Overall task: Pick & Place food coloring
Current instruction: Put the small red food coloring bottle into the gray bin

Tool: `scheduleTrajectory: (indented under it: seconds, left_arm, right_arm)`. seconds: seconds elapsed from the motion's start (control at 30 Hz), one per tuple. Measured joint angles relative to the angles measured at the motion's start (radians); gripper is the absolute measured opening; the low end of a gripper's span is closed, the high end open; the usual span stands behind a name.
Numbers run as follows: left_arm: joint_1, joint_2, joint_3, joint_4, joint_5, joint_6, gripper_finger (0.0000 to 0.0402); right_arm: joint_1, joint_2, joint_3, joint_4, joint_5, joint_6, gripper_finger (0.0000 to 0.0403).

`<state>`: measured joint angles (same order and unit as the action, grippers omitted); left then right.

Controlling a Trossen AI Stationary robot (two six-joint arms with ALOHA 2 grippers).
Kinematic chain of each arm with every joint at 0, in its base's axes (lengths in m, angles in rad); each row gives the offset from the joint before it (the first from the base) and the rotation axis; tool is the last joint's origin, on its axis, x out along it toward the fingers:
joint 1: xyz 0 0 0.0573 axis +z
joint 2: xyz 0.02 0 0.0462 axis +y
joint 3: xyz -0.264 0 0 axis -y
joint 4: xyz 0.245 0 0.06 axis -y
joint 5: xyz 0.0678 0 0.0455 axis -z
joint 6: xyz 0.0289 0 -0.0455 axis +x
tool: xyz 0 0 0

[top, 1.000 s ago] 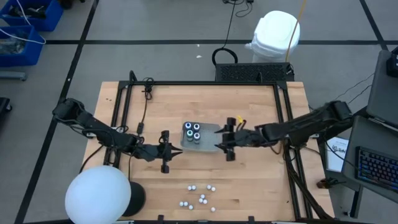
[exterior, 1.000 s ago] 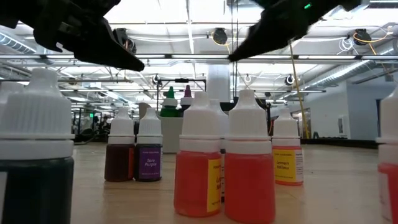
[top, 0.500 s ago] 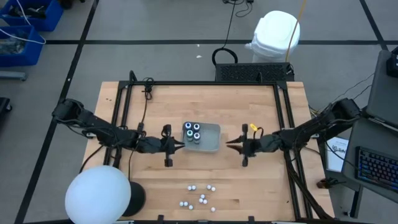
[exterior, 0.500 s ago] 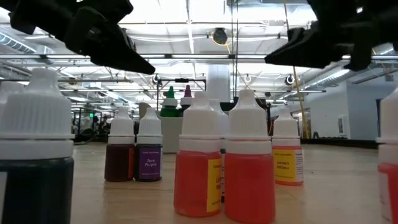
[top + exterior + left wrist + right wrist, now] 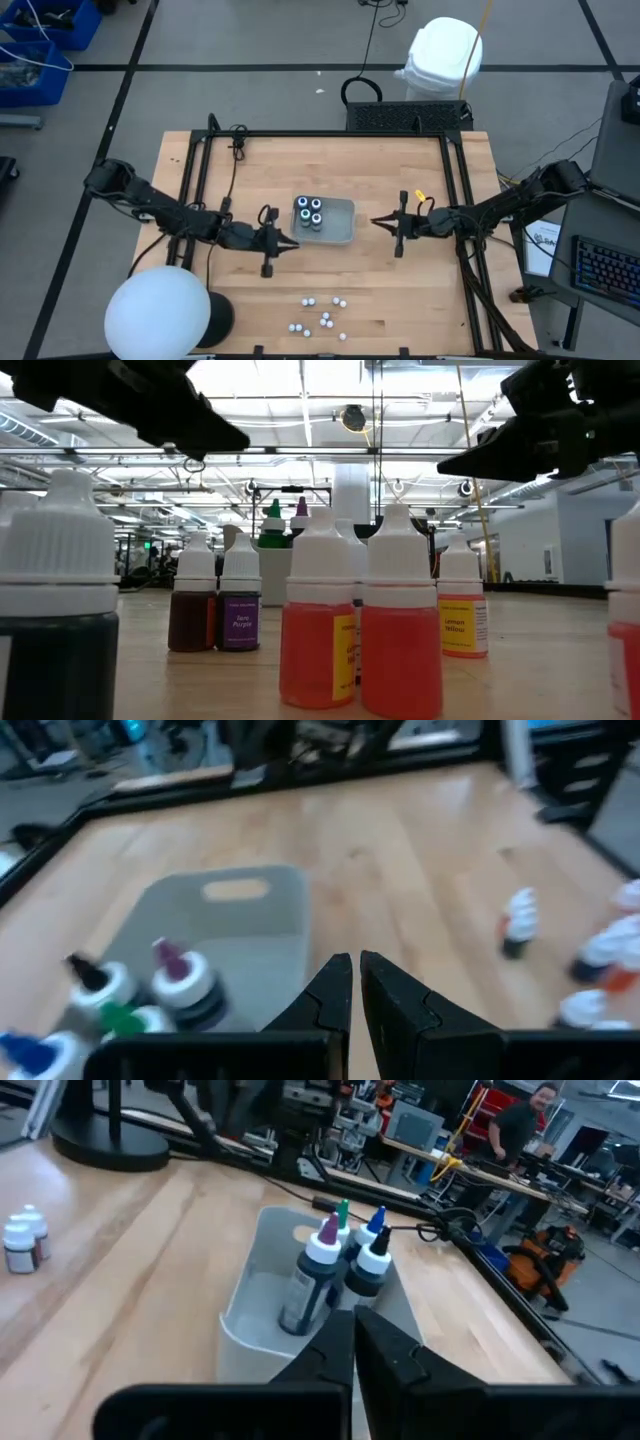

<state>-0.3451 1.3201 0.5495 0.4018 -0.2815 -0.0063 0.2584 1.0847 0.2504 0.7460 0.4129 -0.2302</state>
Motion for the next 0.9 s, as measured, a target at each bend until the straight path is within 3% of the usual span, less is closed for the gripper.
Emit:
scheduleTrajectory:
  seconds: [0.3, 0.63, 0.7, 0.9]
  left_arm:
    - [-0.108, 0.0, 0.0, -0.024, 0.001, 0.086, 0.0035]
    - [-0.183, 0.065, 0.006, 0.161, 0.021, 0.012, 0.0036]
    - [-0.193, 0.109, 0.04, 0.168, 0.022, -0.012, 0.0036]
    - [-0.205, 0.251, 0.213, -0.012, -0.023, -0.09, 0.0036]
  right_arm:
    - [-0.002, -0.008, 0.0, -0.018, -0.035, 0.031, 0.0001]
    - [-0.024, -0.007, 0.0, -0.024, -0.05, 0.031, 0.0001]
    - [-0.023, -0.007, 0.0, -0.025, -0.051, 0.037, 0.0001]
    - [-0.023, -0.007, 0.0, -0.032, -0.05, 0.026, 0.0001]
